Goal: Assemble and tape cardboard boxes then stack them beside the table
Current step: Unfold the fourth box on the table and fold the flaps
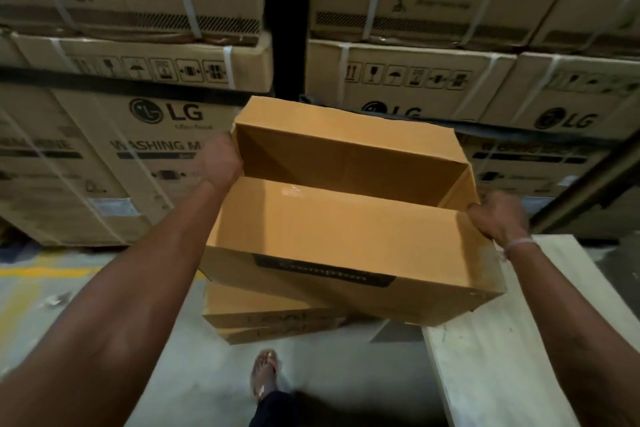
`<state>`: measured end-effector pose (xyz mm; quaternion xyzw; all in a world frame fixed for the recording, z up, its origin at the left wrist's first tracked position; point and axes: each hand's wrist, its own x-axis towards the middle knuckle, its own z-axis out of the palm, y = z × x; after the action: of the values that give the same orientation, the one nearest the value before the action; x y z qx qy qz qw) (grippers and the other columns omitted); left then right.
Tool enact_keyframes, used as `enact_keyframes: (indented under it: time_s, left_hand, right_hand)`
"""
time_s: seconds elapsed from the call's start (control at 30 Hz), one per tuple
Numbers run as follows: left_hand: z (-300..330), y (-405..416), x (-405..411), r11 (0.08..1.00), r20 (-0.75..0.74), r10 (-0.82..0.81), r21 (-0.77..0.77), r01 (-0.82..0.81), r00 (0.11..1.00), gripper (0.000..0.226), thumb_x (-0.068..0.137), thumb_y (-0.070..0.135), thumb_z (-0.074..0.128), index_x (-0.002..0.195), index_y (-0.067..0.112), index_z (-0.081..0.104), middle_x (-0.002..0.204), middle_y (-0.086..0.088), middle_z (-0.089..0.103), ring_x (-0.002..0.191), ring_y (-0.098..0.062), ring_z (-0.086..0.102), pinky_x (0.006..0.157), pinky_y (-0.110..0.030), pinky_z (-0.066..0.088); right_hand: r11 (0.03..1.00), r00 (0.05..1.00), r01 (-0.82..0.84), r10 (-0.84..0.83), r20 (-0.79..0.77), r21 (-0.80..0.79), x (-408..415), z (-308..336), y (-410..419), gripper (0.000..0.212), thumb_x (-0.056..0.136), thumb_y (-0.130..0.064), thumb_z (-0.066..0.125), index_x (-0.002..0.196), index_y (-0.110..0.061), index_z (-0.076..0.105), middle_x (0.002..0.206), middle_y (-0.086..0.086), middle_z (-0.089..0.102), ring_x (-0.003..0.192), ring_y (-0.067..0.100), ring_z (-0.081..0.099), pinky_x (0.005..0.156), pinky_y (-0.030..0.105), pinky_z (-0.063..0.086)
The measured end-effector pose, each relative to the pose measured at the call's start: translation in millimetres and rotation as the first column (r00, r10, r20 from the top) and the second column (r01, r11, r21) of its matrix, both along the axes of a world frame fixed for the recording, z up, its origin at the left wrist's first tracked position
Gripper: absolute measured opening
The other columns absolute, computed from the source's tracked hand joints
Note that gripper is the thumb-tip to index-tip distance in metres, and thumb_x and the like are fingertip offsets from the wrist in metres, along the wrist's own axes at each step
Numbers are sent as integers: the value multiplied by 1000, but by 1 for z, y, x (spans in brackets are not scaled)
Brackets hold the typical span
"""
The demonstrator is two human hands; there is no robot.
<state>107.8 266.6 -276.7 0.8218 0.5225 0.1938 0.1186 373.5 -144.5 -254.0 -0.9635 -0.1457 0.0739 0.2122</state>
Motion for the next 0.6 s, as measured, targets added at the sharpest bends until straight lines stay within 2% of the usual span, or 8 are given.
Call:
enact_keyframes:
  time_s: [0.07, 0.1, 0.17, 0.23, 0.33, 0.47, 0.53, 0.6]
  left_hand:
    - [1, -26, 33, 997, 19, -83, -3, 83, 996, 15, 103, 20, 55, 99, 12, 67, 91, -9, 69, 79, -29, 67, 63, -38, 53]
    - [2, -39, 48, 992, 15, -126, -12, 126, 992, 16, 103, 21, 55, 101, 11, 67, 95, -11, 72, 83, -32, 70, 65, -39, 54]
    - [-1, -62, 77, 980, 37, -193, -40, 195, 980, 16, 103, 18, 53, 105, 10, 67, 99, -12, 72, 89, -33, 69, 68, -40, 51]
    - [0, -91, 102, 962, 75, -261, -67, 266, 962, 14, 103, 17, 52, 106, 11, 65, 98, -8, 70, 87, -30, 66, 70, -41, 52]
    - [-1, -126, 134, 955, 32, -291, -54, 292, 956, 18, 104, 19, 51, 113, 15, 65, 105, -9, 72, 96, -34, 69, 72, -40, 52]
    - [-3, -170, 169, 943, -92, -327, -97, 319, 940, 24, 103, 11, 49, 120, 10, 66, 118, -17, 71, 111, -38, 68, 77, -42, 50]
    - [-8, -192, 183, 927, -108, -369, -115, 357, 923, 22, 103, 10, 51, 118, 10, 67, 117, -15, 71, 111, -36, 68, 76, -40, 47]
    - [-18, -210, 197, 904, -52, -412, -147, 401, 910, 16, 102, 12, 55, 114, 11, 65, 111, -13, 70, 105, -34, 68, 74, -39, 46]
  right_hand:
    - [998, 998, 56, -56, 12, -11, 10, 4, -37, 20, 98, -22, 63, 110, -8, 71, 87, 11, 61, 80, 28, 57, 77, 39, 46]
    - [996, 996, 89, -89, 20, -16, 16, 4, -55, 22, 99, -22, 62, 114, -8, 70, 89, 11, 60, 85, 31, 59, 81, 42, 47]
    - [987, 988, 156, -156, 16, -35, 24, 2, -87, 22, 98, -23, 61, 117, -15, 70, 98, 13, 63, 95, 36, 60, 89, 47, 48]
    - [976, 977, 215, -215, -10, -41, 31, -2, -117, 26, 98, -24, 62, 122, -18, 70, 104, 16, 65, 96, 36, 59, 90, 48, 49]
    - [959, 960, 276, -278, -24, -58, 44, -11, -157, 38, 98, -26, 63, 135, -16, 66, 123, 25, 67, 112, 45, 62, 97, 52, 51]
    - [938, 947, 316, -321, -17, -140, 61, -28, -199, 37, 99, -24, 58, 133, -10, 67, 128, 26, 67, 116, 47, 62, 100, 53, 53]
    - [915, 928, 362, -372, -27, -177, 66, -36, -218, 34, 103, -21, 53, 132, -7, 62, 130, 27, 64, 118, 47, 61, 100, 53, 52]
    - [893, 905, 410, -423, -36, -186, 71, -41, -237, 34, 105, -19, 51, 135, -6, 58, 133, 29, 61, 120, 48, 59, 101, 53, 50]
